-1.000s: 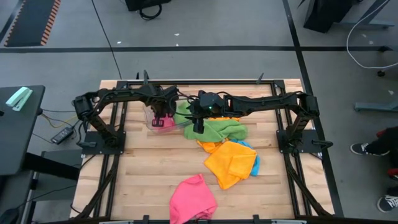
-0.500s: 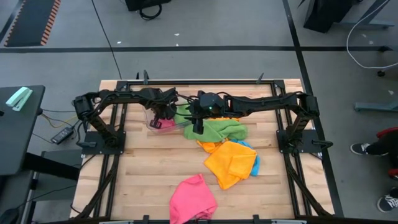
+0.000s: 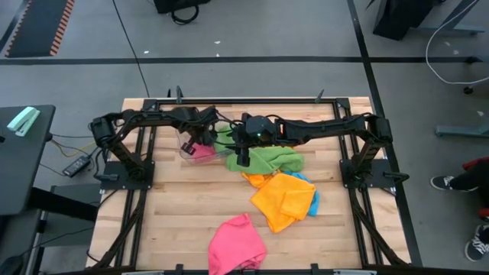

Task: Fold microfiber towels
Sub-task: Put the left pink microfiber towel into the transparent bin, then fold the pink microfiber towel

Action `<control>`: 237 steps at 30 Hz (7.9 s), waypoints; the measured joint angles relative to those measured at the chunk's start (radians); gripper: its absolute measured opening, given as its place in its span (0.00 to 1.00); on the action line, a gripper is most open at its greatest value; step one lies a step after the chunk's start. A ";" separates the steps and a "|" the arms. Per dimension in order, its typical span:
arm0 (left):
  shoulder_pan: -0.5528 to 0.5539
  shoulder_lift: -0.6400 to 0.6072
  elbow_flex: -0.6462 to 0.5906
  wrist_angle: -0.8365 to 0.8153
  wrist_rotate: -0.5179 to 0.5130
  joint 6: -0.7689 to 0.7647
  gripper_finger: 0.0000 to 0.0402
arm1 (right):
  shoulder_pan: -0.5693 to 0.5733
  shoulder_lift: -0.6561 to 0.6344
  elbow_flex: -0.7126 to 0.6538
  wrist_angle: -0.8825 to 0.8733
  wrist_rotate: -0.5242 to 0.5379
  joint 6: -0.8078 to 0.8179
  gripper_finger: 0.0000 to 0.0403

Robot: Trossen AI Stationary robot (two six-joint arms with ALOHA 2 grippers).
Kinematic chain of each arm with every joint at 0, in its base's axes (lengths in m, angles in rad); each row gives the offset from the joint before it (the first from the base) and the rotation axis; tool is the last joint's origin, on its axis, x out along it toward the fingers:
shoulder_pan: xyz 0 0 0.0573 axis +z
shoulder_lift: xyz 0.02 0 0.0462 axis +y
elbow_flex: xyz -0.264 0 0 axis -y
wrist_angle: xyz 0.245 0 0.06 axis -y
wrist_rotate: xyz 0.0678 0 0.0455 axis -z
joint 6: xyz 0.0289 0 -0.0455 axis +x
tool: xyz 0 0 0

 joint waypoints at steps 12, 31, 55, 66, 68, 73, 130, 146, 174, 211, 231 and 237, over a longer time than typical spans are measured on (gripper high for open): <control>-0.054 0.018 -0.003 0.047 0.117 -0.038 0.06 | 0.001 0.000 0.000 0.000 0.000 0.000 0.51; -0.076 -0.037 0.055 -0.093 0.034 -0.165 0.04 | 0.000 0.000 0.000 -0.007 0.000 0.005 0.51; -0.332 -0.231 0.182 -0.164 0.102 -0.859 0.05 | 0.028 -0.006 0.000 -0.287 -0.268 -0.107 0.51; -0.496 -0.231 0.181 -0.115 0.122 -1.116 0.09 | 0.203 -0.007 0.000 -0.331 -0.184 0.132 0.51; -0.519 -0.231 0.176 -0.109 0.122 -1.177 0.09 | 0.240 -0.007 0.000 -0.335 -0.178 0.148 0.50; -0.595 -0.231 0.140 -0.069 0.120 -1.241 0.10 | 0.315 -0.007 -0.011 -0.359 -0.113 0.168 0.47; -0.927 -0.229 0.068 0.125 0.094 -1.367 0.05 | 0.513 0.259 -0.130 0.036 0.012 -0.066 0.43; -0.927 -0.229 0.068 0.123 0.079 -1.367 0.06 | 0.515 0.303 -0.131 0.070 0.013 -0.097 0.10; -0.886 -0.193 0.068 0.140 -0.135 -1.436 0.28 | 0.419 0.023 -0.109 -0.213 0.297 -0.033 0.09; -0.832 0.164 0.069 0.324 0.469 -1.327 0.36 | 0.413 0.025 -0.173 -0.169 0.160 0.114 0.09; -0.858 0.191 0.081 0.349 0.483 -1.211 0.03 | 0.419 0.025 -0.174 -0.153 0.156 0.106 0.09; -0.839 0.129 0.136 0.233 0.472 -1.214 0.02 | 0.420 0.025 -0.174 -0.152 0.130 0.107 0.09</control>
